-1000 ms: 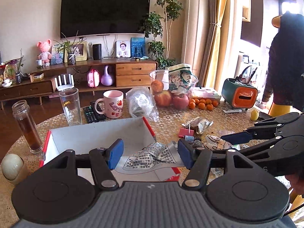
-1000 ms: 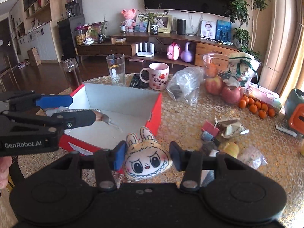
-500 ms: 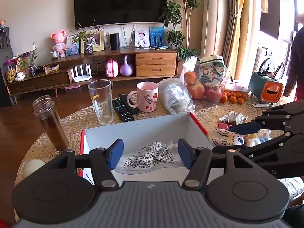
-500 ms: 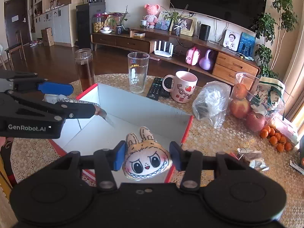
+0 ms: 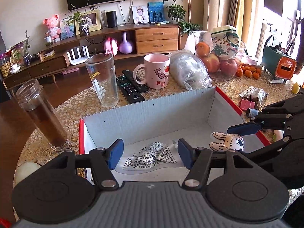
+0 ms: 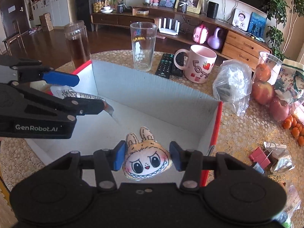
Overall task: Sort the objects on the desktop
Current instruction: 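Carry the sachet and plush over the red box with both grippers, then open both grippers to drop the sachet and plush into the box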
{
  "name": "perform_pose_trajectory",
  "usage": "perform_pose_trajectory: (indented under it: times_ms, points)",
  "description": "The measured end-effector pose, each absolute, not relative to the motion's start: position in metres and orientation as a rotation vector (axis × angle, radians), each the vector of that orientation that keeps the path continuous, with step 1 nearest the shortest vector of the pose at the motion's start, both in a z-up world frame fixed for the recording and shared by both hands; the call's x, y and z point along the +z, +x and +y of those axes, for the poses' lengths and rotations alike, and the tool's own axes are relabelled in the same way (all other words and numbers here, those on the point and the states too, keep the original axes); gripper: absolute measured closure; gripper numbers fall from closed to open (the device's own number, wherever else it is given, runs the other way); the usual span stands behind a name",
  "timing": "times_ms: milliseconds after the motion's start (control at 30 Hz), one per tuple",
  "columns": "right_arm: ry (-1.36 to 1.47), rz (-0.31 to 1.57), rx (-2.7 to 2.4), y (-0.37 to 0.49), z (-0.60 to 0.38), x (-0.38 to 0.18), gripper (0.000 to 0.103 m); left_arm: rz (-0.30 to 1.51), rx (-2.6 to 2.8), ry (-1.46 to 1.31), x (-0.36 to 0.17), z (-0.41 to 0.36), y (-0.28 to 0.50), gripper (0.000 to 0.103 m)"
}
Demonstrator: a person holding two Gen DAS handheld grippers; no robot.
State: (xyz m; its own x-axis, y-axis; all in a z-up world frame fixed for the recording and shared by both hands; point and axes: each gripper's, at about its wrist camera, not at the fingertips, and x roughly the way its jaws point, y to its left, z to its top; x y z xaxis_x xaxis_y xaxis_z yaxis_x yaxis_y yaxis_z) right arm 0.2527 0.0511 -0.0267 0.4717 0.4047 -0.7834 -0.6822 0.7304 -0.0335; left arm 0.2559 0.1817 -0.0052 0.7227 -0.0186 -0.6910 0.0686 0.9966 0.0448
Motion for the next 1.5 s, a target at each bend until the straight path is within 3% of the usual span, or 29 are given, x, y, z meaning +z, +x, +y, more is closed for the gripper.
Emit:
perform_pose_trajectory:
  times_ms: [767,900,1067,1167,1500]
  points:
    - [-0.386,1.066,0.629,0.275,0.078,-0.068,0.053,0.952,-0.033,0.043,-0.051,0.188,0.294,0.04]
    - [-0.384,1.061,0.637,0.272,0.078,-0.064,0.04,0.977,-0.029,0.035,-0.051,0.188,0.295,0.039]
    - [-0.393,1.033,0.655,0.262,0.076,-0.058,0.034,0.979,-0.019,0.014,-0.048,0.191,0.291,0.039]
    - [-0.374,1.017,0.674,0.255,0.072,-0.05,0.028,0.969,-0.026,-0.008,-0.042,0.192,0.287,0.032]
    - [-0.272,0.919,0.736,0.225,0.031,-0.003,0.025,0.889,-0.026,-0.011,-0.008,0.183,0.253,0.032]
